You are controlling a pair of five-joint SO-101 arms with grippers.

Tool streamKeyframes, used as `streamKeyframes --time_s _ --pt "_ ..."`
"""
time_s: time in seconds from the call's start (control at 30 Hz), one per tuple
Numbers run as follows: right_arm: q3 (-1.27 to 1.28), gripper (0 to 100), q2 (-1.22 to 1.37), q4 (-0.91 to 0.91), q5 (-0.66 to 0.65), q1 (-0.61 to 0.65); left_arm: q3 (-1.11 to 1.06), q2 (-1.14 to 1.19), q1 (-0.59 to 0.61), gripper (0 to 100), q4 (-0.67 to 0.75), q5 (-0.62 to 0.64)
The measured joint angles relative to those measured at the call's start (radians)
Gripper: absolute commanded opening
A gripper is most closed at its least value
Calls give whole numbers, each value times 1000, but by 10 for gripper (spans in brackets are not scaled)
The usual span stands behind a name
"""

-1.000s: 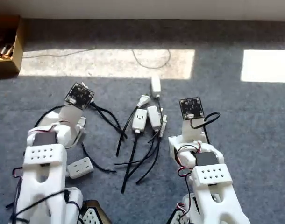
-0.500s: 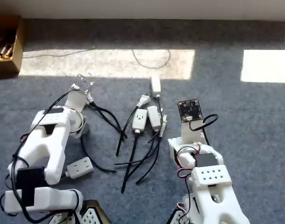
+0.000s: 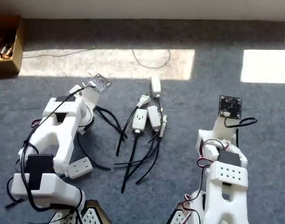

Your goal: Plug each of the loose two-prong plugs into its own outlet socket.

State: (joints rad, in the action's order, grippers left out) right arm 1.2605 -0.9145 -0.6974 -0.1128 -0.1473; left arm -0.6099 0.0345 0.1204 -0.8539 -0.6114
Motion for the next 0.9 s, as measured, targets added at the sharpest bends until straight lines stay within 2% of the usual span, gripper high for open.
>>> streamKeyframes --time_s 0.13,0.3,0.4,0.5,0.6,0.7,0.9 --pt "-123 70 0 -183 0 -6 150 -46 -6 4 -140 14" --pt "-282 70 0 -414 0 -5 496 -147 -43 4 -448 34" --pt "-296 70 0 -448 -5 -5 712 -169 -147 4 -667 32" --pt "-265 70 0 -445 -11 -5 835 -175 -310 4 -844 31" --pt "-199 70 -18 -410 -60 -64 850 -178 -486 4 -890 63" --pt "-106 70 -84 -350 -124 -204 813 -180 -638 4 -890 92" --pt "71 70 -261 -275 -264 -451 652 -180 -861 21 -747 138"
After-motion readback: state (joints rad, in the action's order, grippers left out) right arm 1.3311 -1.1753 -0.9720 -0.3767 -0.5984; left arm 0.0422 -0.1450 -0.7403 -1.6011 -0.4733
